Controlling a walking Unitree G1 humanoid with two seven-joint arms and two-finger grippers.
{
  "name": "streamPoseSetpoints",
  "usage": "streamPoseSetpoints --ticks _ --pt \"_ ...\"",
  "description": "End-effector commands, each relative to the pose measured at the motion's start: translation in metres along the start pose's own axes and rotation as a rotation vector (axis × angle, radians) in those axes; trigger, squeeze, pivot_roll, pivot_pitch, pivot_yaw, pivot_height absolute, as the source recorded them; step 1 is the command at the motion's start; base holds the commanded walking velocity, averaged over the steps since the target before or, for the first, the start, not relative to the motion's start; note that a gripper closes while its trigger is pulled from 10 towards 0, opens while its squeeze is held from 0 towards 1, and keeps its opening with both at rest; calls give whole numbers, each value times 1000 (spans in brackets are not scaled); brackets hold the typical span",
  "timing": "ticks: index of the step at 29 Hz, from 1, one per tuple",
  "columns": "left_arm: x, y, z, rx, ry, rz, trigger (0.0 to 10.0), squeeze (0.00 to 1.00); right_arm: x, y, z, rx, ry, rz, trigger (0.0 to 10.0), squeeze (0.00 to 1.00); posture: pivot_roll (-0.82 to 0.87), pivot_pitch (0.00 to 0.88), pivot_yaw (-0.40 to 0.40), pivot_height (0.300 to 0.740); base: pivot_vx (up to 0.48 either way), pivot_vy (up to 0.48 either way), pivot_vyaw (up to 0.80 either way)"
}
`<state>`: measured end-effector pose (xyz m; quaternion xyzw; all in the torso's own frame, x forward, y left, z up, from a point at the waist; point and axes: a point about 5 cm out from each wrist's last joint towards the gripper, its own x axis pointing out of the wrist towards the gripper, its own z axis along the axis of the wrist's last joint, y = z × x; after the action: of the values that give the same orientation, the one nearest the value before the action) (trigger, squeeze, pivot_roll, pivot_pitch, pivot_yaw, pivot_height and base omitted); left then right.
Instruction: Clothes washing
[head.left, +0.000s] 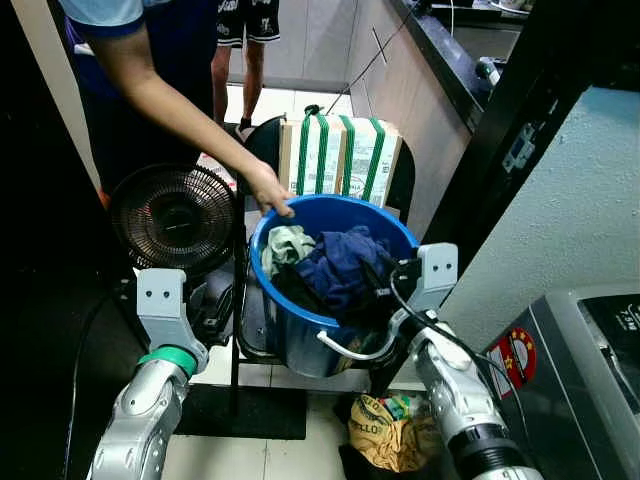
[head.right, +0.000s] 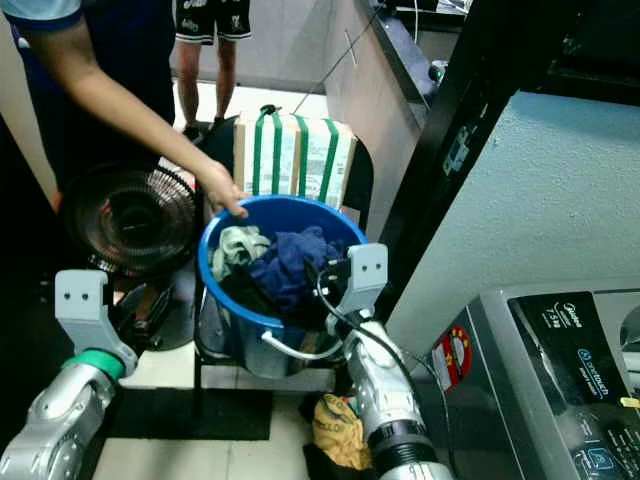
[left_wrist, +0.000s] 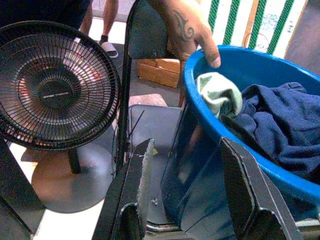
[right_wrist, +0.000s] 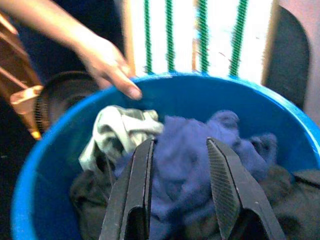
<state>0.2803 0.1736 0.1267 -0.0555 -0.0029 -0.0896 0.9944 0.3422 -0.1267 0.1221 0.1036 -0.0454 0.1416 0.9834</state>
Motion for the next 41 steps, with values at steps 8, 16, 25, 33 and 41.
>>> streamPoseSetpoints --ticks 8,16,25,33,41 --pt "0 -3 -5 6 17 -24 10000 0 -5 -6 -6 2 28 -1 10000 0 83 13 -47 740 0 0 0" --pt "2 -4 -5 6 17 -27 10000 0 -5 -3 -8 -6 28 13 10000 0 83 6 -53 740 0 0 0" --pt "2 -7 -4 -2 6 -43 10000 0 -3 1 -6 -12 16 35 10000 0 84 1 -58 740 0 0 0" --pt "3 -4 -3 -6 -5 -16 10000 0 -3 -3 -5 -13 17 28 10000 0 84 3 -61 740 0 0 0" --pt "5 5 -4 29 14 40 10000 0 -1 1 -6 -25 35 59 10000 0 84 20 -61 740 0 0 0"
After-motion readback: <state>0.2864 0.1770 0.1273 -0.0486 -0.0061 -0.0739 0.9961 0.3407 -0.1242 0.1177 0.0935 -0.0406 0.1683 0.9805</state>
